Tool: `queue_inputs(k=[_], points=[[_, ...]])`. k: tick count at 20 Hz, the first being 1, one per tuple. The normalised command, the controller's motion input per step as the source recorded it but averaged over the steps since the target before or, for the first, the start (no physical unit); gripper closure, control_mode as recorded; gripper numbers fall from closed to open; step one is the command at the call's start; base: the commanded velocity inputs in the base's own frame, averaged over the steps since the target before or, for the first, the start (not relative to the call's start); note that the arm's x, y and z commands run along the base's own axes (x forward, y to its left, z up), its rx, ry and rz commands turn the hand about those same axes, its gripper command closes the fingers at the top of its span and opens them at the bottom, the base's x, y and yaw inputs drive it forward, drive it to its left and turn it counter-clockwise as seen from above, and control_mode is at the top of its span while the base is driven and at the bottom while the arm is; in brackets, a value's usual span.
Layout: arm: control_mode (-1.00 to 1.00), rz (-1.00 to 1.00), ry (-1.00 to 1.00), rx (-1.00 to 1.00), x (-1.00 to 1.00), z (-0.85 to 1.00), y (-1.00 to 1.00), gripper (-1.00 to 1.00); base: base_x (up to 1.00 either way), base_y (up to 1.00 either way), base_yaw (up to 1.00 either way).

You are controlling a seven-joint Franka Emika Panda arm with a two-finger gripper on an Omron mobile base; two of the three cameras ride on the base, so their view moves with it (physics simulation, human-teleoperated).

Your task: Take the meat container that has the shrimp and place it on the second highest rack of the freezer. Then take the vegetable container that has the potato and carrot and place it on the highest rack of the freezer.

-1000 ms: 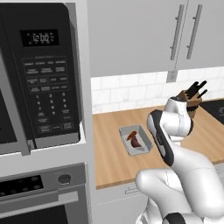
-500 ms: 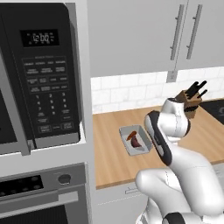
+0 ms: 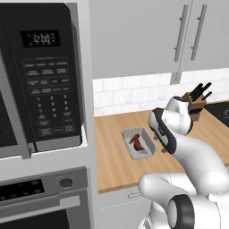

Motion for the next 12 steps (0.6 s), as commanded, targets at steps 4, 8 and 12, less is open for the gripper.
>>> queue_inputs(k=[4, 8, 12], points=[[-1.00, 0.00, 0.00, 0.00, 0.03, -0.03, 0.01, -1.00, 0.00, 0.00, 0.00], [-1.00, 0.00, 0.00, -0.02, 0.00, -0.35, 0.25, -1.00, 0.00, 0.00, 0.00], [-1.00, 0.00, 0.00, -0.03, 0.03, -0.37, 0.26, -1.00, 0.00, 0.00, 0.00]])
